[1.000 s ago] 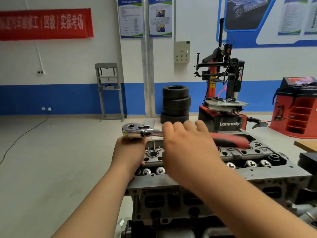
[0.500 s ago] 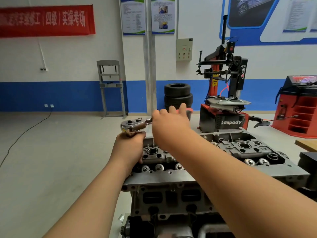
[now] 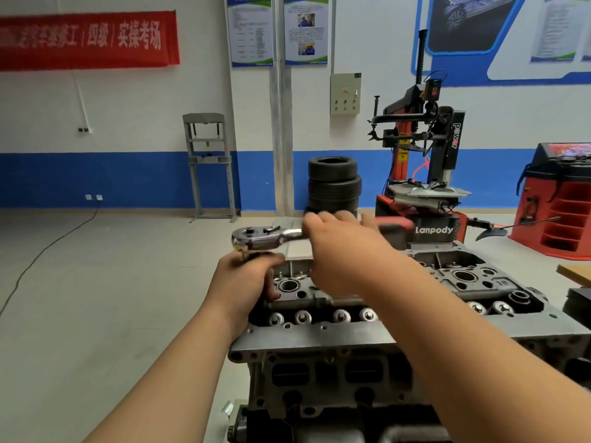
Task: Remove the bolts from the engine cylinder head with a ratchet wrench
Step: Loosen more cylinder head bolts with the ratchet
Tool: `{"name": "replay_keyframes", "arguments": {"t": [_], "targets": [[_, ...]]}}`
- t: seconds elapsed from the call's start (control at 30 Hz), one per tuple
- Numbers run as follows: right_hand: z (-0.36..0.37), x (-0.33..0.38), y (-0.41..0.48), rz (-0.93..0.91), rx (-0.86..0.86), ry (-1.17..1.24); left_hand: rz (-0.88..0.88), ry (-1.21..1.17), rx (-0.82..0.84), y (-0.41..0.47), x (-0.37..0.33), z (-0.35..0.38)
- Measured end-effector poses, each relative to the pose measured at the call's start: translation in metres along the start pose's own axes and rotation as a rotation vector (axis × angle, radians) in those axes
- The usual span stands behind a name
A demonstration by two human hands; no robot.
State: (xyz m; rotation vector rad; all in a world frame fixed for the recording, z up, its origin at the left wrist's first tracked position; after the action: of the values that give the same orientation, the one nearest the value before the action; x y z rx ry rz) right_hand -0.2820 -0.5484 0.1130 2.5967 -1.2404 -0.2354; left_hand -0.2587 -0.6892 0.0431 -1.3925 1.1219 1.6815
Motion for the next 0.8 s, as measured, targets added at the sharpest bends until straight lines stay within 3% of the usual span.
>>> {"name": "replay_keyframes", "arguments": {"t": [0.27,0.37,0.53,0.7,0.8], "targets": [[0.014,0.033,0.076,-0.136,0.12,0.013,-0.016,0.075,-0.095,-0.001,-0.004,0.004],[0.009,0.032,0.065,-0.065,0.151,-0.042,0.007,0.146,-0.143,-0.002,-0.005,0.005],[-0.007,0.027,-0.003,0.136,0.055,-0.156,0.026,0.205,-0.182,0.007,-0.002,0.007],[-0.011,0.048,-0.072,-0.064,-0.113,-0.157,0.137,0.26,-0.184,0.005,0.0,0.004],[-0.01,0.044,-0.064,-0.004,-0.093,-0.107,0.114,0.311,-0.18,0.006,0.001,0.004]]}}
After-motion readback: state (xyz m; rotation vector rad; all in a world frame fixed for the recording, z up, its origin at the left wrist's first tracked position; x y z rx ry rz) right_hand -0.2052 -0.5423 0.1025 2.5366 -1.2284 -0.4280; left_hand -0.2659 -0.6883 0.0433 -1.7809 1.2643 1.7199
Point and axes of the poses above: each hand's wrist, its own y-axis towards the middle knuckle, its own z-axis out of the palm, x = y × z, the point moved 2 cm from there along y, towards the middle knuckle, and after that the axes turned 1 degree about x, right-handed, at the moved point
